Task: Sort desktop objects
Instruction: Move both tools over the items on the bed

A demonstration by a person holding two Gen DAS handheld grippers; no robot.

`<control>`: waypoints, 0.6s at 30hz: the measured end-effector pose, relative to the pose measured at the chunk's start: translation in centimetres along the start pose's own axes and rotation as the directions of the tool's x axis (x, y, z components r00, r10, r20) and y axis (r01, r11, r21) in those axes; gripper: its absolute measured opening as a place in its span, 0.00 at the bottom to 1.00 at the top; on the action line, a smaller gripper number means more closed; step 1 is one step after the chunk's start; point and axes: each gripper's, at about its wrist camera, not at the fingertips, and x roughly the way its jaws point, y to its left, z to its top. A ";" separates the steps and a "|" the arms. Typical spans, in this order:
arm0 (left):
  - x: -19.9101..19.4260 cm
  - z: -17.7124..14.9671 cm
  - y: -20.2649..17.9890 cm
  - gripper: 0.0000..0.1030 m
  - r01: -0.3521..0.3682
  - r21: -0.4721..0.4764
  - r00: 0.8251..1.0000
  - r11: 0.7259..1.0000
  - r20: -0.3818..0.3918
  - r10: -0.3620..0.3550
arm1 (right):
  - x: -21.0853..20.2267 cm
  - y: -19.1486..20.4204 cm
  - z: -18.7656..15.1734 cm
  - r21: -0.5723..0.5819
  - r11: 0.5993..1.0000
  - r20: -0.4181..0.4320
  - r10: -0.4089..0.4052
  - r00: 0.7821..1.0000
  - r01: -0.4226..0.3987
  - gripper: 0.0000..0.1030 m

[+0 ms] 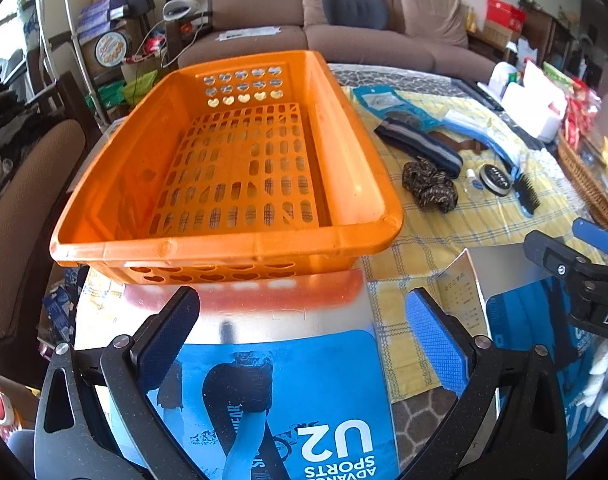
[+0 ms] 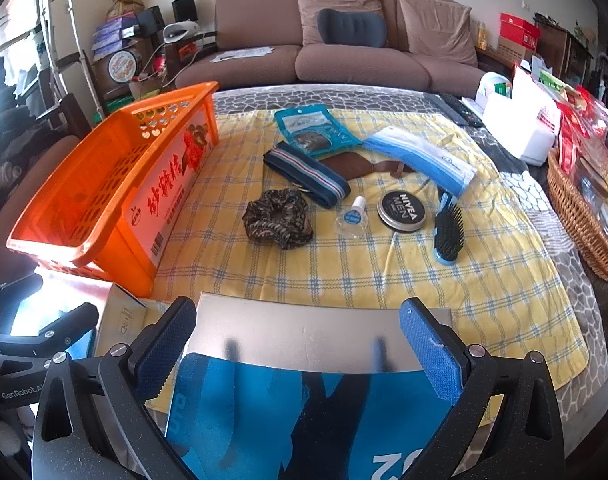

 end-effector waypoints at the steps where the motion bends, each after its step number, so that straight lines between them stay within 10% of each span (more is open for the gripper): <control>1: -0.4 0.3 -0.2 1.00 0.003 0.000 1.000 1.000 0.004 -0.003 | -0.4 -0.1 0.2 -0.001 1.000 0.007 -0.010 1.000 0.010 1.00; 18: -3.7 5.2 -3.2 1.00 0.100 0.031 0.993 0.995 0.066 -0.102 | -5.9 -4.9 5.0 -0.014 0.994 0.086 -0.103 0.991 0.104 1.00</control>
